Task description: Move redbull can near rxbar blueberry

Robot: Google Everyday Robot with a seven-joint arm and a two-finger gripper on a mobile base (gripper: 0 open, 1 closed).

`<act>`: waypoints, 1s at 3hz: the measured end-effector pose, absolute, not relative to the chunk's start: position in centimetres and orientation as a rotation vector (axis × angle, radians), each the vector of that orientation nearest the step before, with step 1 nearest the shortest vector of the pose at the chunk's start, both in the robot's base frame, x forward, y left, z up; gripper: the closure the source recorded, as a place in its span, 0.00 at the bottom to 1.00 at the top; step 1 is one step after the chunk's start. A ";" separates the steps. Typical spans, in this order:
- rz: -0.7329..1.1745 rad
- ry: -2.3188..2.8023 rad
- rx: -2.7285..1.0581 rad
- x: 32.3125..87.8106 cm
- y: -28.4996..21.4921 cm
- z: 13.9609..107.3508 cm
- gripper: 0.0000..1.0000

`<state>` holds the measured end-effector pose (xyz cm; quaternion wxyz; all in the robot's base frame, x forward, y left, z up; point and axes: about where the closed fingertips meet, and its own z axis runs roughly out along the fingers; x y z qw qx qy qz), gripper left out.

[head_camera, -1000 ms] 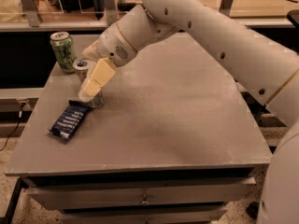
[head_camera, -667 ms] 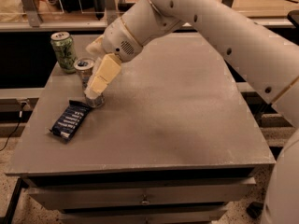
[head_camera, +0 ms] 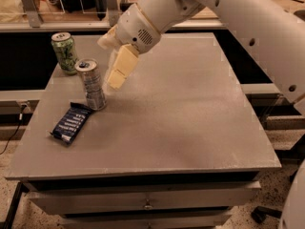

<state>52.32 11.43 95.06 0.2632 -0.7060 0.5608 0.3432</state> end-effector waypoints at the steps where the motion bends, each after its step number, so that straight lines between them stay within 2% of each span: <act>1: 0.938 1.534 -1.916 52.2 9.8 95.4 0.00; 3: 0.953 1.612 -1.869 52.3 6.6 95.3 0.00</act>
Offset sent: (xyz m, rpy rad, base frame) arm 0.0010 -0.0506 -0.0018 -0.0638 0.0891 -0.0297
